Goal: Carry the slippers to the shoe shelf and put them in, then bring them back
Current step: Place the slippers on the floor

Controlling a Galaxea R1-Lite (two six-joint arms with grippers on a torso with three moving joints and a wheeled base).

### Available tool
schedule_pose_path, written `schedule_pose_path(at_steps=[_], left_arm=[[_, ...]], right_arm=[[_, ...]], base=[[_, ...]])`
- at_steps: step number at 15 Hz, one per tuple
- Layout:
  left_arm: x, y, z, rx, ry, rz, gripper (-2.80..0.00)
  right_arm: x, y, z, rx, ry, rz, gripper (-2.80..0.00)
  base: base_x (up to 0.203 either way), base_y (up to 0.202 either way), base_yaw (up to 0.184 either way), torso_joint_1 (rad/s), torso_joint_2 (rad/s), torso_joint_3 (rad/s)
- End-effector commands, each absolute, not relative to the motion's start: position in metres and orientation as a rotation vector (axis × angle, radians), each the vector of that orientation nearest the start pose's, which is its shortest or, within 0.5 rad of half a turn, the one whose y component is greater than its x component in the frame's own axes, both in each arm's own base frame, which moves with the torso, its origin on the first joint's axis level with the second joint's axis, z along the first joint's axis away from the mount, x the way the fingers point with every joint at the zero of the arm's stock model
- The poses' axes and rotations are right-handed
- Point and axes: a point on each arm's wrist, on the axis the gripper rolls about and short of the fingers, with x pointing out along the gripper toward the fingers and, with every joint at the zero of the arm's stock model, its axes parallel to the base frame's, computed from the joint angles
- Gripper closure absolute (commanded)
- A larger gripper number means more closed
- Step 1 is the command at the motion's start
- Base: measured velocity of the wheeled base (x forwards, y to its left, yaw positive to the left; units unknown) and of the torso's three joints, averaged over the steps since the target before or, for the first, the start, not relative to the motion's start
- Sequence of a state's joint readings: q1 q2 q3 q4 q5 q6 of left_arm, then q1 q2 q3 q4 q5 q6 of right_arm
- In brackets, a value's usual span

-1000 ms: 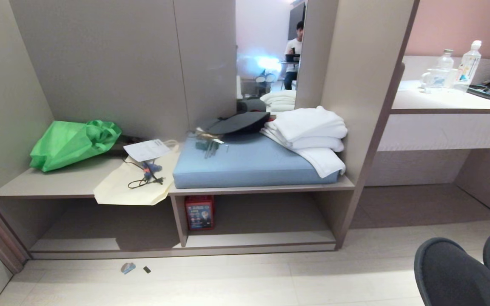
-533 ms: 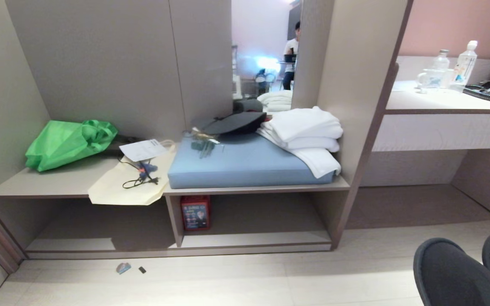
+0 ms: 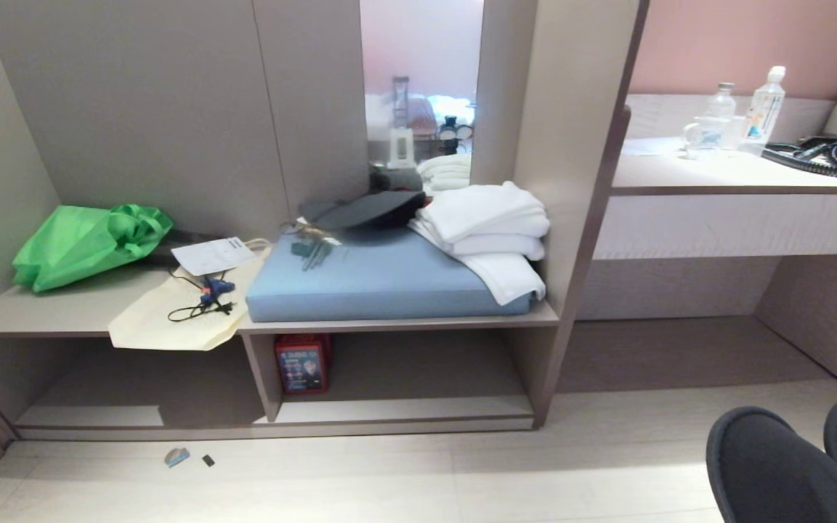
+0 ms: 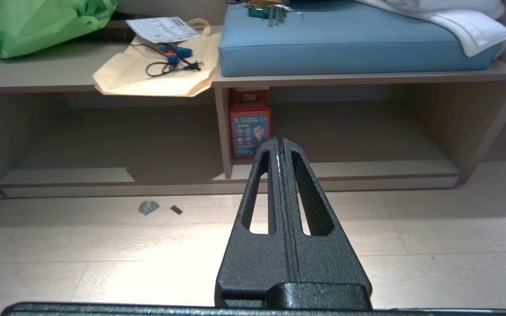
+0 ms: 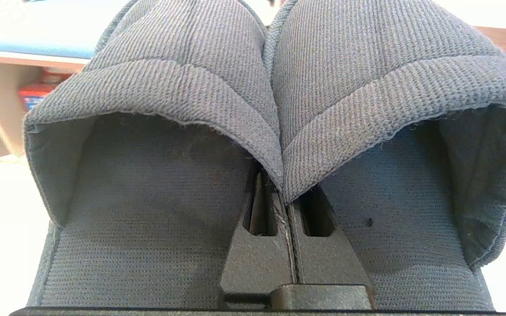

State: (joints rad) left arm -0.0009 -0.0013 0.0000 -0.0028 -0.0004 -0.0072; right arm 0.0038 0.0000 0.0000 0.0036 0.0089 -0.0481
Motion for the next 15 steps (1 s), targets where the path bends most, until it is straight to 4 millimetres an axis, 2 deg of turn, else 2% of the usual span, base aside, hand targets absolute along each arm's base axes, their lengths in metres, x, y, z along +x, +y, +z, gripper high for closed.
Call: schedule_pose_path(at_steps=[1,15], left_arm=[[-0.0228,0.0,0.0757,-0.008,-0.002,-0.002,0.0],[-0.0228,0.0,0.0758,-0.008,-0.003,0.0,0.0]], right_arm=[[-0.0227,0.0001,0.0752,-0.049,0.004,0.014,0.0],[-0.0227,0.0001,0.0752,-0.049,0.004,0.014,0.0]], base=[[0.0,-0.197,0.004,-0.004,0.0,0.002],[0.0,-0.197,0.001,0.004,0.0,0.003]])
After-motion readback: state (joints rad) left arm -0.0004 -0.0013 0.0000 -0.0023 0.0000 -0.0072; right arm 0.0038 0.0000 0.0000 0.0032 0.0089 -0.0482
